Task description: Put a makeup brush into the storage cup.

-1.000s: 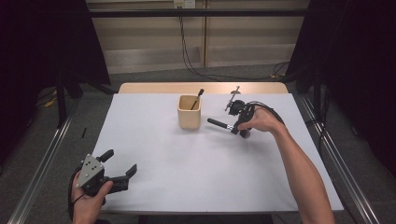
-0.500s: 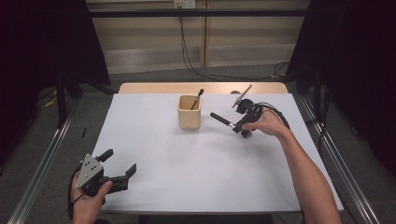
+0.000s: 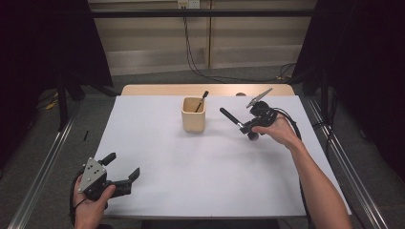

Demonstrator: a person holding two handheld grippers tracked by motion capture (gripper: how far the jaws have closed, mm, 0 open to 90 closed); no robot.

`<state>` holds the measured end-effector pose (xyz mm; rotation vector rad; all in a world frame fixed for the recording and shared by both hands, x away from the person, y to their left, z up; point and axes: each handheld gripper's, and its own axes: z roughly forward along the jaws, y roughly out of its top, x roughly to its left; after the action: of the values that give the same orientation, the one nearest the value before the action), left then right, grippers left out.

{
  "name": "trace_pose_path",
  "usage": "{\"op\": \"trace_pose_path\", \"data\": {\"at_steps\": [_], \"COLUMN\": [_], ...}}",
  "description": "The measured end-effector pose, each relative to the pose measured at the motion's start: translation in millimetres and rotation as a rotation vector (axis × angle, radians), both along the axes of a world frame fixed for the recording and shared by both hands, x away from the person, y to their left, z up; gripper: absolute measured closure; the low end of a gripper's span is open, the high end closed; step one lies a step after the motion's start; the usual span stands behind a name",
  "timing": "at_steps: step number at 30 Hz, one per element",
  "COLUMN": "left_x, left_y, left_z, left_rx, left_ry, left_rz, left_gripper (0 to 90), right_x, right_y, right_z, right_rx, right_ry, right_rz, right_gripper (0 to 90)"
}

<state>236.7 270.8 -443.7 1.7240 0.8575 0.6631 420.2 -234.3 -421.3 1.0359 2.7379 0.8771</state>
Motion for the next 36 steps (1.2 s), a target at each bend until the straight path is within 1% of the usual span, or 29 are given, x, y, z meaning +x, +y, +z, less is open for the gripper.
{"op": "trace_pose_path", "data": {"at_steps": [3, 4, 6, 7, 9, 12, 14, 15, 18, 20, 22, 26, 27, 28, 33, 35, 36], "left_x": [0.3, 0.2, 0.1, 0.2, 0.1, 0.4, 0.2, 0.1, -0.1, -0.3, -0.3, -0.8, -0.7, -0.7, -0.6, -0.5, -0.3], "left_y": [-0.5, -0.5, -0.7, -0.7, -0.4, -0.6, -0.5, 0.1, 0.1, 0.3, 0.3, -0.1, 0.4, 0.4, -0.1, 0.4, 0.6], "left_z": [-0.4, -0.5, -0.5, -0.5, 0.0, -0.4, -0.1, 0.4, 0.9, 1.1, 1.1, 1.7, 2.0, 2.1, 2.1, 2.2, 2.4], "left_rx": [-0.003, -0.002, -0.002, -0.004, -0.004, 0.0, 0.002, 0.004, -0.004, -0.006, -0.012, -0.012, -0.008, -0.008, -0.01, -0.013, -0.022], "left_ry": [0.001, 0.003, 0.003, 0.001, 0.001, -0.001, -0.002, -0.006, -0.008, -0.006, 0.006, 0.01, 0.008, 0.007, 0.01, 0.011, 0.009], "left_rz": [0.001, 0.003, 0.002, -0.001, -0.001, -0.001, -0.002, -0.006, -0.005, -0.006, -0.008, -0.01, -0.011, -0.011, -0.012, -0.02, -0.02], "left_gripper": [3.4, 3.4, 3.4, 3.3, 3.3, 3.3, 3.3, 3.3, 3.2, 3.2, 3.0, 3.1, 3.1, 3.1, 3.1, 3.0, 2.8], "right_x": [-3.3, -4.6, -5.9, -7.0, -8.5, -11.6, -14.0, -15.0, -17.5, -20.8, -24.8, -31.7, -33.0, -35.3, -44.4, -48.2, -50.8], "right_y": [-3.2, -4.9, -7.4, -8.9, -10.6, -12.2, -13.3, -14.1, -14.4, -14.6, -14.4, -14.0, -14.4, -15.3, -15.5, -14.1, -13.0], "right_z": [0.1, 0.3, 0.1, 0.7, 1.0, 1.6, 1.6, 1.1, 0.1, 0.2, 0.3, 1.0, 1.3, 1.7, 3.9, 4.8, 5.4], "right_rx": [0.035, 0.049, 0.082, 0.091, 0.113, 0.135, 0.139, 0.155, 0.169, 0.202, 0.225, 0.233, 0.238, 0.253, 0.264, 0.269, 0.269], "right_ry": [-0.019, -0.03, -0.036, -0.05, -0.056, -0.073, -0.107, -0.112, -0.121, -0.13, -0.137, -0.142, -0.143, -0.142, -0.145, -0.145, -0.146], "right_rz": [-0.027, -0.045, -0.046, -0.057, -0.064, -0.074, -0.084, -0.088, -0.086, -0.088, -0.085, -0.071, -0.071, -0.069, -0.052, -0.039, -0.032], "right_gripper": [72.2, 72.2, 72.2, 72.2, 72.2, 72.2, 72.2, 72.2, 72.2, 72.2, 72.2, 72.2, 72.2, 72.2, 72.2, 72.2, 72.2]}}
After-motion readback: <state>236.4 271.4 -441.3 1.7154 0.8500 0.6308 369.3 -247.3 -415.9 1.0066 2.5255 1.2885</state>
